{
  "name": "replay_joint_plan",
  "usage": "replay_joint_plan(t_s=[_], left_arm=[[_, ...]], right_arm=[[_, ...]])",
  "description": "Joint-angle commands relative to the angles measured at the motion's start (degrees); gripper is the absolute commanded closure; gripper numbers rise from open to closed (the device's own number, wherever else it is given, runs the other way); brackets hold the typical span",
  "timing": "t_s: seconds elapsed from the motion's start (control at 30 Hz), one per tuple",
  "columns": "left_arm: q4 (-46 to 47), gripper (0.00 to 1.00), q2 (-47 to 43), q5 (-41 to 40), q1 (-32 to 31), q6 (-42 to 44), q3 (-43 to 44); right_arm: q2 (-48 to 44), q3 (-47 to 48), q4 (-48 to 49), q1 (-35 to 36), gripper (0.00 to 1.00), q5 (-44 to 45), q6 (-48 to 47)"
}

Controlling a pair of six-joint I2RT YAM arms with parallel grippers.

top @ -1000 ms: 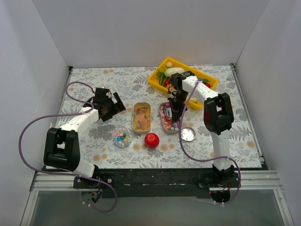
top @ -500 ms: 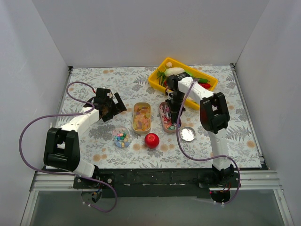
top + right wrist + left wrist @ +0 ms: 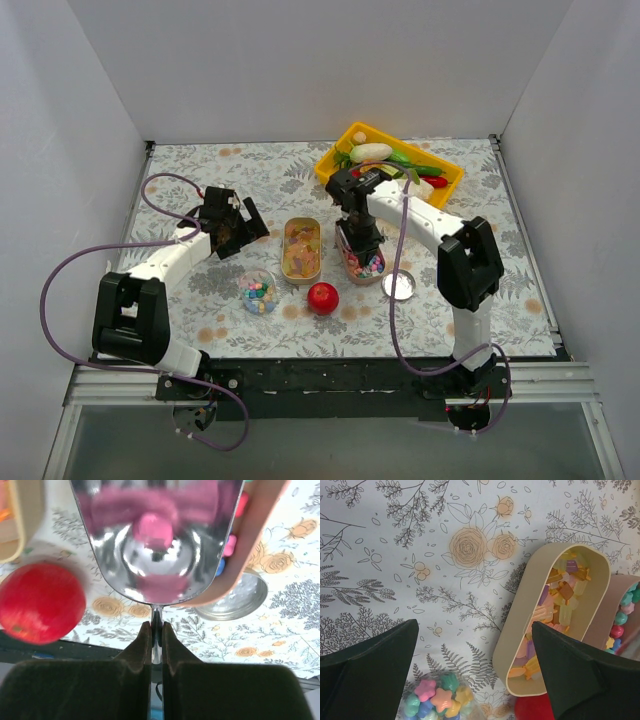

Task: Pack the candies
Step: Scoop the fake candies from the storage box.

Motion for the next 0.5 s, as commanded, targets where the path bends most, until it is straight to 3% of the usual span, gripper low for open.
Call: replay_joint_plan(t_s=[0.0,0.13,0.33,0.47], left_arm=[[-1.4,0.02,-3.0,-1.1,-0.1,0.8,2.8],[-2.3,0.02,-3.6,-0.4,-0.1,0.6,3.2],[-4.2,0.02,-6.0,0.1,-0.1,0.1,1.2],[-6.3,0.02,-6.8,-0.2,-0.1,-0.8,0.4]], right_arm=[[-6.6,4.5,-1.9,0.7,0.99,2.0,2.2],[-8.6,6.3,-6.3,3.2,0.99,-1.6,1.3],[-13.6,3.1,-6.5,9.4,0.99,-18.1,4.3],[-13.1,4.9,-6.5,15.0,0.99,-23.0,7.3]])
